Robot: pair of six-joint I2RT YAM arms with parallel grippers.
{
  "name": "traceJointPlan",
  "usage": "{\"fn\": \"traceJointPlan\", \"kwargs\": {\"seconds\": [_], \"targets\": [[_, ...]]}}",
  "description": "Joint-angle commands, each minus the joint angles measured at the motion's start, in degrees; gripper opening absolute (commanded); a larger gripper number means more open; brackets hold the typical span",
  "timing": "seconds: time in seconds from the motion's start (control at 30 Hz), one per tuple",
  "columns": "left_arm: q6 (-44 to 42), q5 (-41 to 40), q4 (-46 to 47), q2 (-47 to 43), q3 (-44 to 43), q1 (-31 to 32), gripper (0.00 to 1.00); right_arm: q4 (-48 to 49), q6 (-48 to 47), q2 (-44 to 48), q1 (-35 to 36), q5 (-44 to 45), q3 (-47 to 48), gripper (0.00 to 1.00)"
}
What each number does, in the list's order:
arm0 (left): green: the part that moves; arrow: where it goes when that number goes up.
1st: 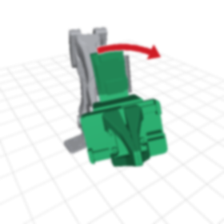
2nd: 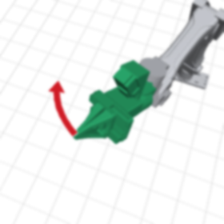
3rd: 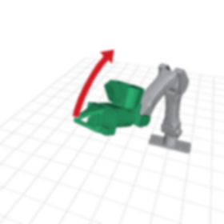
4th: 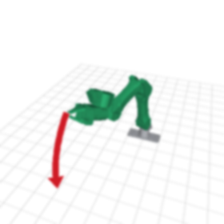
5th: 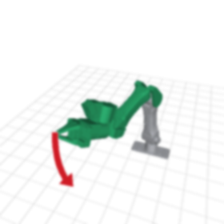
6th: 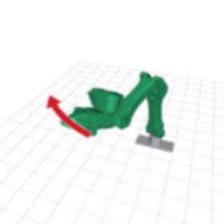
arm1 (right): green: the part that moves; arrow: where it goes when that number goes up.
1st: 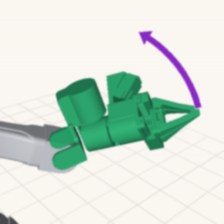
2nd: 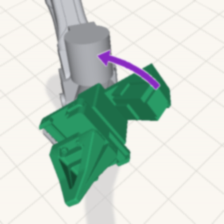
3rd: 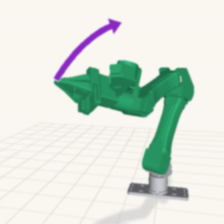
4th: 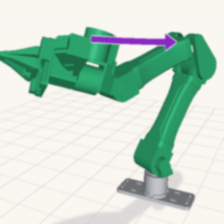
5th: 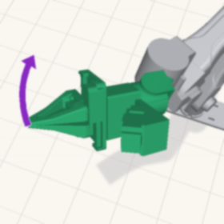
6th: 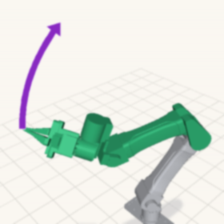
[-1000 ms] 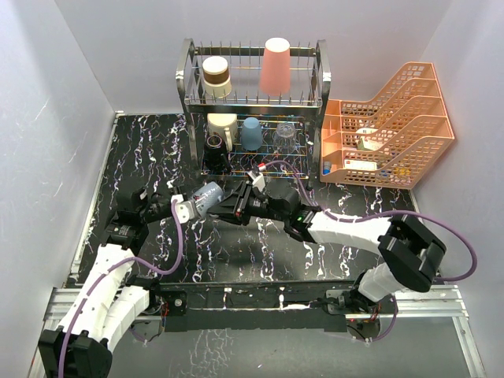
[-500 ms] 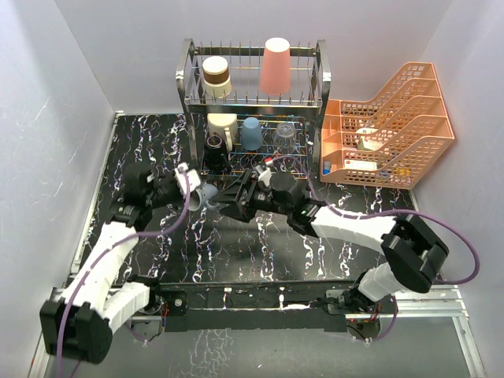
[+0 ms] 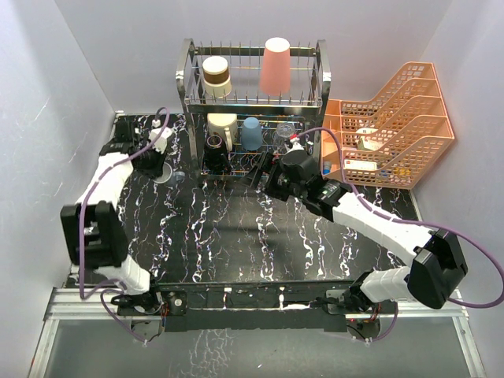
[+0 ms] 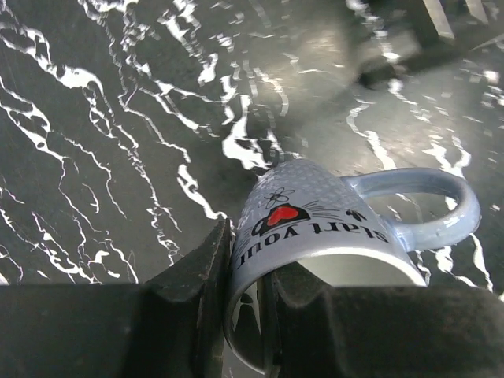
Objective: Unload the cups from the dish rack
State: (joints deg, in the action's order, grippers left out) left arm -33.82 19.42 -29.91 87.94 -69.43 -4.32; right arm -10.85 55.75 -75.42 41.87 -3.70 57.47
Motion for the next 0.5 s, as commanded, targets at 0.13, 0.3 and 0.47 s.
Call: {"fn": "traceJointPlan", "kwargs": {"seconds": [0.13, 0.3, 0.47], "targets": [[10.5, -9.8, -15.3, 23.7, -25.6, -1.7, 0.0, -9.5, -14.3, -1.8, -0.1, 11.8, 4.3, 0.98], [12.3, -10.6, -19.0, 34.5, -38.7, -1.7, 0.0, -8.5, -17.4, -2.5, -0.2, 12.6, 2.8, 0.98], [12.4, -10.2, -23.2, 42.4, -49.8, -1.8, 0.0, -7.9, -21.9, -6.9, -0.1, 13.8, 5.8, 0.98]]}}
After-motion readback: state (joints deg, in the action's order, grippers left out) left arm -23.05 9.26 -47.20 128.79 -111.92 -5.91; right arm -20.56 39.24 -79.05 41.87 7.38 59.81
